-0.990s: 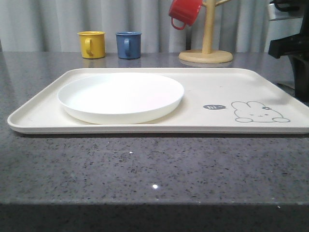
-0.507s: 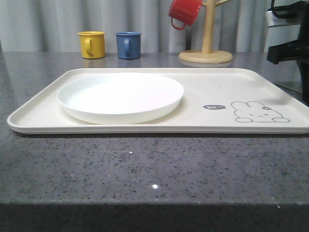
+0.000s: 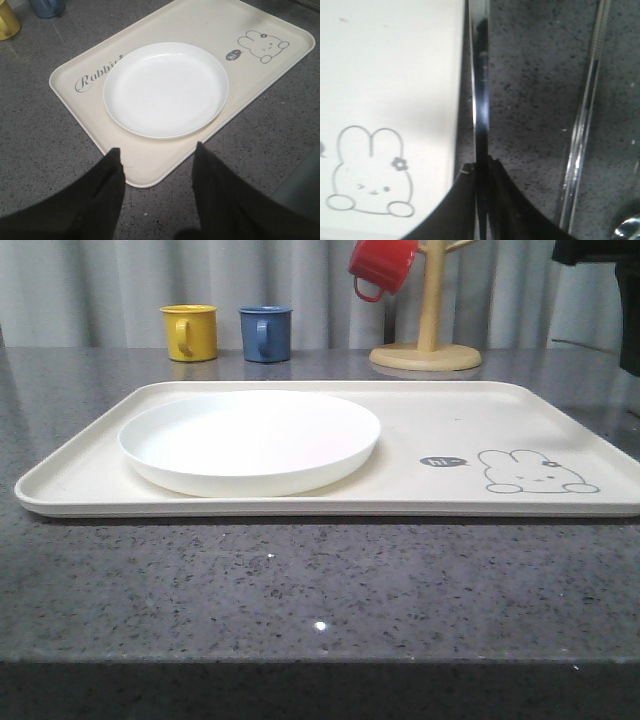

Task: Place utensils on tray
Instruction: 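Grasp the silver fork with the right gripper, then lower the fork onto the tray beside the plate and open the right gripper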

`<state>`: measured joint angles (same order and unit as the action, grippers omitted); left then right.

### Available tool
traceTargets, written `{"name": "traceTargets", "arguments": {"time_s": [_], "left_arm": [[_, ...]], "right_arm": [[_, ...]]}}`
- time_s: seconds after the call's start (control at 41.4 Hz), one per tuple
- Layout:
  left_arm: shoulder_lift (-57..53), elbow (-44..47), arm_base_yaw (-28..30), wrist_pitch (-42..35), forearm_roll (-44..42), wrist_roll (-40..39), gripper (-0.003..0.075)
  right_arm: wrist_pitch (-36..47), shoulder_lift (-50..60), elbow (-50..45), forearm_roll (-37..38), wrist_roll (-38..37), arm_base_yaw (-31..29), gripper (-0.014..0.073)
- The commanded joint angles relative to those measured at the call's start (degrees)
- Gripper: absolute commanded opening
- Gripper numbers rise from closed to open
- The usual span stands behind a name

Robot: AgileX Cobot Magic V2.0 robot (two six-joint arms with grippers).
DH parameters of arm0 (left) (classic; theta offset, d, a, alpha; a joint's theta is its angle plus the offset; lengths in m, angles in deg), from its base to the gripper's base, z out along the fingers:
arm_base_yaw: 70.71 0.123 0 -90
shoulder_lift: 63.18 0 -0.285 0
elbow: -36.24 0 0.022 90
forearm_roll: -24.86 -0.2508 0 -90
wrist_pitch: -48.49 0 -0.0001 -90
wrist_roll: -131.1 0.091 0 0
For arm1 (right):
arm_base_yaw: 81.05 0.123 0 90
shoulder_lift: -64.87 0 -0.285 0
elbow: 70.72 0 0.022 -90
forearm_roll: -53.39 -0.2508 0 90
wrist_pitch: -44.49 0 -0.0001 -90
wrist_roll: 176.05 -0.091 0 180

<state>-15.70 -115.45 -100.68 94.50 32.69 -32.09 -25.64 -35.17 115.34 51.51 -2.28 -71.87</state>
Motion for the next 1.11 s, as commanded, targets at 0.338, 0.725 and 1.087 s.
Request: {"name": "traceTargets", "arguments": {"time_s": [0.338, 0.725, 1.087], "left_arm": [[0.11, -1.42, -0.16, -4.11, 0.65, -0.38, 0.0302], [0.11, -1.42, -0.16, -4.11, 0.65, -0.38, 0.0302], [0.11, -1.42, -0.16, -4.11, 0.65, -0.38, 0.0302]], "right_arm": [[4.69, 1.14, 1.97, -3.07, -11.19, 13.87, 0.0005], [12.02, -4.01, 1.91, -3.03, -18.74, 15.13, 0.0006], [13.69, -6.73, 1.91, -3.03, -20.94, 15.13, 0.0008]]}}
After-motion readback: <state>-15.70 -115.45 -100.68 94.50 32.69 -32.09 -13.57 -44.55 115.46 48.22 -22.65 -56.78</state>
